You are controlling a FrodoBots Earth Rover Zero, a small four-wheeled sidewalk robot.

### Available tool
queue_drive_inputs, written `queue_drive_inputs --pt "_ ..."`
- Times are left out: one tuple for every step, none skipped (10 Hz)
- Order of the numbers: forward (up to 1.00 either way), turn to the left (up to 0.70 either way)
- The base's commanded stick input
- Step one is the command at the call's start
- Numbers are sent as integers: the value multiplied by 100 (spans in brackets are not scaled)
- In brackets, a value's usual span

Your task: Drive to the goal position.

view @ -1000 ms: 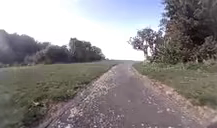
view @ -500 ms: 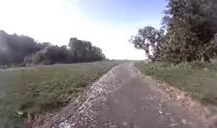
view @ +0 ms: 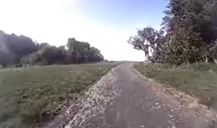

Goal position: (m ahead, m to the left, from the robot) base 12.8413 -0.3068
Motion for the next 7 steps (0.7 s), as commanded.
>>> queue_drive_inputs --pt "70 0" --pt "70 0" --pt "70 0" --pt "70 -3" --pt "70 -8" --pt "70 -17" --pt "70 -22"
